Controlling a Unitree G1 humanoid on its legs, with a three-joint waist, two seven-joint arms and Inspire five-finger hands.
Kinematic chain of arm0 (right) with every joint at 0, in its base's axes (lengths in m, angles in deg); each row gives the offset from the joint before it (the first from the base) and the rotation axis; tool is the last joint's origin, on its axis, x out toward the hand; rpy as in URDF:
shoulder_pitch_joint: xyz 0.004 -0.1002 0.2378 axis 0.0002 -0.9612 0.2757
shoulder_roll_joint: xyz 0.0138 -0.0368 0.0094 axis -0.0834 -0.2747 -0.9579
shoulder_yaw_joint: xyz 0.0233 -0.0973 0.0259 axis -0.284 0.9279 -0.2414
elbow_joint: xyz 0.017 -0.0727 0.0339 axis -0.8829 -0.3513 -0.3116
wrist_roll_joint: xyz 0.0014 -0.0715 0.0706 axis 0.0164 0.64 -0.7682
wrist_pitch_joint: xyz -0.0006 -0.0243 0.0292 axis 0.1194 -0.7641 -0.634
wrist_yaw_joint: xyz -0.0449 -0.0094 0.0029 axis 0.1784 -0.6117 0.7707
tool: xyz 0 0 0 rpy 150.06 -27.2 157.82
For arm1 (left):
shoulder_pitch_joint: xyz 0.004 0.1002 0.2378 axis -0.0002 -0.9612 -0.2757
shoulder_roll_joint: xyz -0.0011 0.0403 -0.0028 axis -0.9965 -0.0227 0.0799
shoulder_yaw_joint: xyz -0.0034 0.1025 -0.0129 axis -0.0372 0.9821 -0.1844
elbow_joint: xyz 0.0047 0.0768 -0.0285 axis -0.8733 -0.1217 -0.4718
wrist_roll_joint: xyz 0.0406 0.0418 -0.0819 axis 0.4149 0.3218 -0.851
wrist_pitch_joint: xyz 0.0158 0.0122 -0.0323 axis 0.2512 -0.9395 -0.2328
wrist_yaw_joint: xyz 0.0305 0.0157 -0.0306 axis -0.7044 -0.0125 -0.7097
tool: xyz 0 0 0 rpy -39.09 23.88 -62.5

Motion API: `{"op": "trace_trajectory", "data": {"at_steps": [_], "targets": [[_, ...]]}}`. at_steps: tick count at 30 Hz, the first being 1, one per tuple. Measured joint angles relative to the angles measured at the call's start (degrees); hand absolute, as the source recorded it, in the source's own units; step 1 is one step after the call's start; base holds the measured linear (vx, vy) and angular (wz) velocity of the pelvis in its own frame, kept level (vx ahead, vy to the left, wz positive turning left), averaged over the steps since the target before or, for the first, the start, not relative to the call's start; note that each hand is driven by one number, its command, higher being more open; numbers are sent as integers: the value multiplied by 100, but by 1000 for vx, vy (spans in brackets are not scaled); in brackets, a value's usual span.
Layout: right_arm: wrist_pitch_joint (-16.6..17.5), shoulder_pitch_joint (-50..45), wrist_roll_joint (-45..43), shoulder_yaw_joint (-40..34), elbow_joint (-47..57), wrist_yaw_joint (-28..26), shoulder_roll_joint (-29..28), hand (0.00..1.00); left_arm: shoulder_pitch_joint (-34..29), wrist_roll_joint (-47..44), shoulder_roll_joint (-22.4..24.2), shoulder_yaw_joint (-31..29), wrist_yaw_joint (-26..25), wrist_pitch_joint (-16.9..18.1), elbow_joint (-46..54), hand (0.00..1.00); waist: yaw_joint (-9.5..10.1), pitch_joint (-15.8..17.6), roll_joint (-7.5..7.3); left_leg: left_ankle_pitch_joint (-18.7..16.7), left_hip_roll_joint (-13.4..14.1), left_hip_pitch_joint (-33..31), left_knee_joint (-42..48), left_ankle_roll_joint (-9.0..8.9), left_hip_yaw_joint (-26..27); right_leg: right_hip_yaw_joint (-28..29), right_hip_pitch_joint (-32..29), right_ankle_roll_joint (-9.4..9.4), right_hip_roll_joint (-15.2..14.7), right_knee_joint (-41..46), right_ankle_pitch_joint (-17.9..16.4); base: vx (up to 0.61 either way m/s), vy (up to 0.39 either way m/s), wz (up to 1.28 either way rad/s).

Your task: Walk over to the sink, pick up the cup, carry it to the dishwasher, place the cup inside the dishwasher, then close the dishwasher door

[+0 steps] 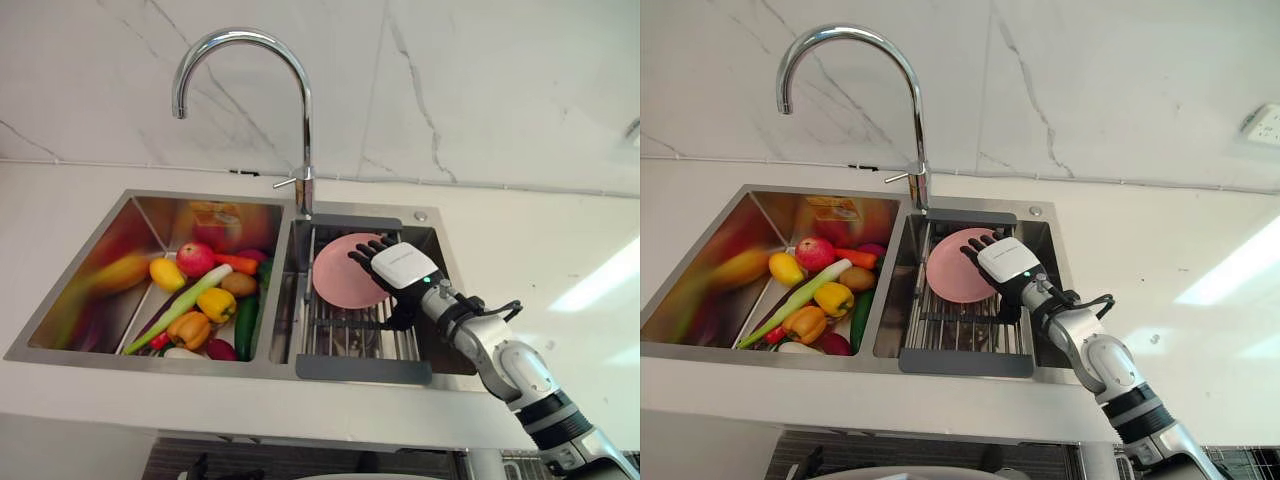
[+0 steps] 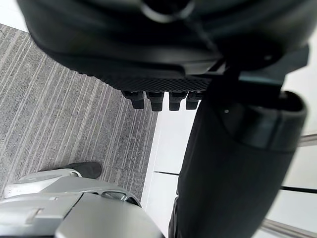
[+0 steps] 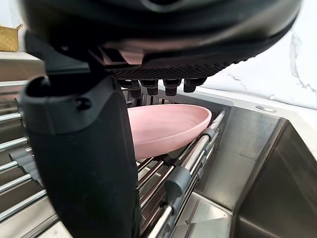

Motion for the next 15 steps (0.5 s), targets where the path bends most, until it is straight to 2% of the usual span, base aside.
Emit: {"op": "trace_trajectory", "data": {"at_steps": [1, 6, 11, 15], "targets": [[1, 1, 48, 1, 0, 1, 0, 0, -1, 0, 0, -2, 0, 0, 1, 100, 2, 16, 3, 0, 1, 9, -1, 0, -6, -15, 15, 16, -3, 0, -21, -12, 63, 7], [1, 27, 346, 8, -5, 181, 0, 0, -19, -1, 0, -14, -1, 0, 116, 100, 2, 143, -8, 12, 44, -2, -2, -21, 17, -91, 21, 13, 7, 0, -115, -14, 46, 8], [-3, 29, 727, 90, -188, 685, 1, 0, -19, -55, 1, -21, -3, 1, 132, 100, 8, 153, 6, 16, 102, -3, 4, -97, 59, -103, 40, -9, 59, 0, -92, 34, 41, 0], [-67, 56, 943, 120, -231, 1308, -2, 0, 27, -54, 20, -20, -5, 13, 132, 100, 6, 154, 8, 13, 88, 26, 3, -130, 80, -89, 70, 16, 53, 2, -58, 24, 77, -3]]}}
